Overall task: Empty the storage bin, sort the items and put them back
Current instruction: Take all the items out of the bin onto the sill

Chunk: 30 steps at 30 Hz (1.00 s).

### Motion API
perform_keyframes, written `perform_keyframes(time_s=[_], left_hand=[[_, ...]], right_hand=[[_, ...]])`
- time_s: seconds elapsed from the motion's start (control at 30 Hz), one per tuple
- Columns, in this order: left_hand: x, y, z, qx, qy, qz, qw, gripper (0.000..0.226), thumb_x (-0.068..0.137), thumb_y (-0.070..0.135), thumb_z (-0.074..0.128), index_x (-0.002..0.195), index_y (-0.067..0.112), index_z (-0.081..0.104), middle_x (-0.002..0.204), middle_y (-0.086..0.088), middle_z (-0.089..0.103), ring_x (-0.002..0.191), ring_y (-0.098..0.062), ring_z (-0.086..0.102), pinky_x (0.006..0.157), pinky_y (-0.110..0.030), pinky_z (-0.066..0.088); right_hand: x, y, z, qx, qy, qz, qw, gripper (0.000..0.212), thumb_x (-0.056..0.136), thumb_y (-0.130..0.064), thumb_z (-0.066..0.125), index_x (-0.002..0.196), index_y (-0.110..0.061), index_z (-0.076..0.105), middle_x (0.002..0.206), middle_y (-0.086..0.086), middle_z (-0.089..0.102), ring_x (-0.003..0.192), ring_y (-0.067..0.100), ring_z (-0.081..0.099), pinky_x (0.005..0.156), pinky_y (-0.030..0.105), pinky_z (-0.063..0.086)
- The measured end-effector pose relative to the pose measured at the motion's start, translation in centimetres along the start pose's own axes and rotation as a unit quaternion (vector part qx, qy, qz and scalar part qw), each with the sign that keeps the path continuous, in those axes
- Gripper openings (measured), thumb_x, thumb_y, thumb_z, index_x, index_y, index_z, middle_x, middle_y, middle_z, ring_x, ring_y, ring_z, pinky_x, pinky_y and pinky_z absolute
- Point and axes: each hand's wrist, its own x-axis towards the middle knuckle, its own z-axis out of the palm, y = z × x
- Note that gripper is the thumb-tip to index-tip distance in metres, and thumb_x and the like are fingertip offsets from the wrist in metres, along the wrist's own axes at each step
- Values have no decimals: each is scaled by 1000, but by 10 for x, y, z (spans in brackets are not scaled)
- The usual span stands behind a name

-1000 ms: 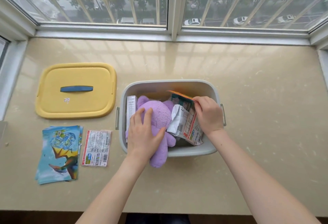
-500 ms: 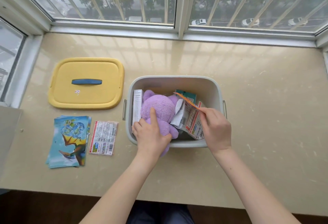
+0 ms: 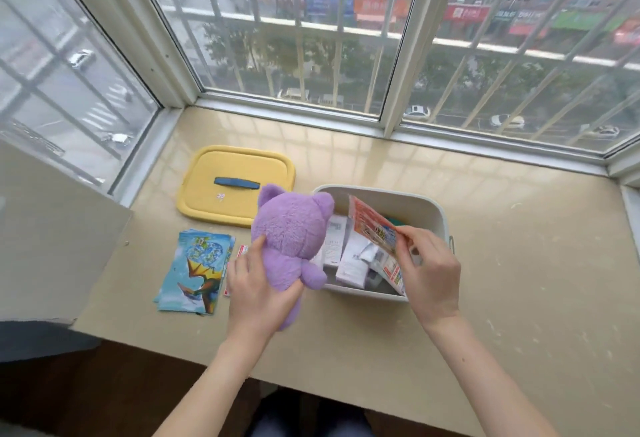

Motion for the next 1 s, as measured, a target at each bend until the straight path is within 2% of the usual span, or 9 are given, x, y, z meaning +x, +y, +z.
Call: perform_keyframes(time_s=[0.17, 0.33, 0.4, 0.53, 0.7, 0.87, 0.93, 1.0], left_hand=[[-2, -54, -73, -24, 34, -47, 998, 90, 55, 57, 62, 134, 22, 41, 121, -4, 54, 110, -27, 40, 94, -42, 40], [6, -125, -117, -17, 31, -38, 999, 87, 59, 48, 75, 133, 18, 41, 118, -7, 54, 110, -27, 40, 94, -39, 38], [11, -158, -134, -14, 16, -33, 999, 87, 58, 52, 70, 132, 17, 42, 116, -8, 55, 109, -28, 40, 94, -40, 37], [23, -217, -162, -5, -12, -14, 1000, 87, 56, 56, 62, 131, 16, 44, 115, -10, 57, 107, -31, 43, 94, -41, 38], [37, -265, -170, 23, -44, 8, 999, 87, 57, 59, 60, 131, 15, 44, 109, -12, 58, 101, -33, 45, 89, -41, 40], [48, -289, -140, 21, -74, -12, 997, 90, 57, 59, 61, 133, 15, 43, 110, -10, 57, 103, -29, 43, 92, -37, 36], [54, -297, -119, 15, -79, -18, 997, 90, 57, 59, 61, 134, 14, 43, 110, -10, 57, 103, -30, 43, 92, -37, 37], [61, -305, -92, 12, -78, -16, 997, 90, 58, 58, 61, 133, 12, 45, 109, -11, 57, 102, -31, 45, 91, -38, 37]], right_hand=[[-10, -67, 15, 61, -5, 4, 998, 13, 89, -8, 63, 98, -7, 73, 87, 0, 71, 74, 11, 60, 68, 29, 51], [-33, -130, 58, 64, -19, 4, 998, 15, 90, -13, 61, 97, -8, 73, 85, 1, 71, 70, 12, 59, 65, 27, 49], [-48, -153, 81, 49, -28, 8, 998, 15, 91, -15, 60, 97, -9, 73, 85, 0, 71, 70, 12, 60, 64, 26, 49], [-79, -191, 121, 30, -48, 75, 996, 14, 88, -5, 69, 101, -10, 72, 88, 1, 71, 73, 15, 63, 63, 35, 54], [-106, -214, 160, 13, -92, 170, 981, 12, 93, -11, 63, 102, -12, 71, 87, 0, 70, 75, 19, 64, 65, 41, 54], [-109, -198, 200, 30, -187, 259, 947, 10, 97, -18, 56, 97, -16, 66, 87, 0, 68, 79, 19, 63, 68, 38, 53], [-105, -186, 220, 33, -223, 267, 937, 9, 98, -15, 55, 96, -15, 64, 87, 1, 68, 78, 16, 62, 64, 30, 49], [-100, -167, 246, 36, -247, 281, 927, 10, 97, -11, 56, 96, -16, 64, 82, -6, 64, 74, 12, 59, 61, 19, 42]])
